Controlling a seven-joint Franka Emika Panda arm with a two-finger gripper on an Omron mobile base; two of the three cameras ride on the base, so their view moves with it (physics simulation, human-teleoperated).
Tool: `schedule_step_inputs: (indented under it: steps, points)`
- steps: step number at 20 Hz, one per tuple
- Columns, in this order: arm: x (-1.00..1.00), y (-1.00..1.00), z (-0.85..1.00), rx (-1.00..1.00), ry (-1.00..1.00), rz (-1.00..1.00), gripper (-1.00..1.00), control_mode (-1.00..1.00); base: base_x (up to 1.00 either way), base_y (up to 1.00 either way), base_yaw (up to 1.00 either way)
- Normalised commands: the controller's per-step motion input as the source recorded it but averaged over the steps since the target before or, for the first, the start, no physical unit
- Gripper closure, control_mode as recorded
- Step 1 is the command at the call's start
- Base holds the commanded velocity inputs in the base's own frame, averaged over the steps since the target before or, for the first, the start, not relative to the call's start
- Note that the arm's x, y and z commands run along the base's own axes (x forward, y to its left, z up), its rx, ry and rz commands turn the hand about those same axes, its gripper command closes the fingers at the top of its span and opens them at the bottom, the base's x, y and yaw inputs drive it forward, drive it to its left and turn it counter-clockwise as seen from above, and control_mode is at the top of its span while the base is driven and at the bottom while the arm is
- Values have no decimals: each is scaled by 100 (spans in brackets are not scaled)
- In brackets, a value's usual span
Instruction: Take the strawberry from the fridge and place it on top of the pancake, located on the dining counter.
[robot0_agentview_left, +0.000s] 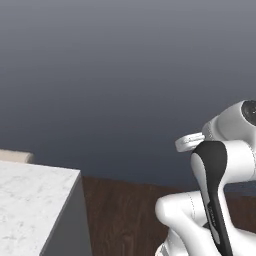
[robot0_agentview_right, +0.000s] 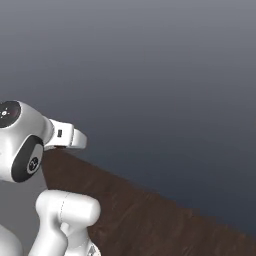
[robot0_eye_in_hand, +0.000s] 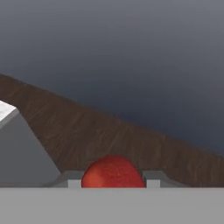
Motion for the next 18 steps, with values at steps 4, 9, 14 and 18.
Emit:
schedule_step_inputs:
  steps: [4,9,14,18]
  points:
    - [0,0,0,0,0,0,100,100,100,-8,54]
    - [0,0,0,0,0,0,100,100,100,-3,66]
    - [0,0,0,0,0,0,100,100,100,-14,58]
    - [0,0,0,0,0,0,100,100,100,-53,61]
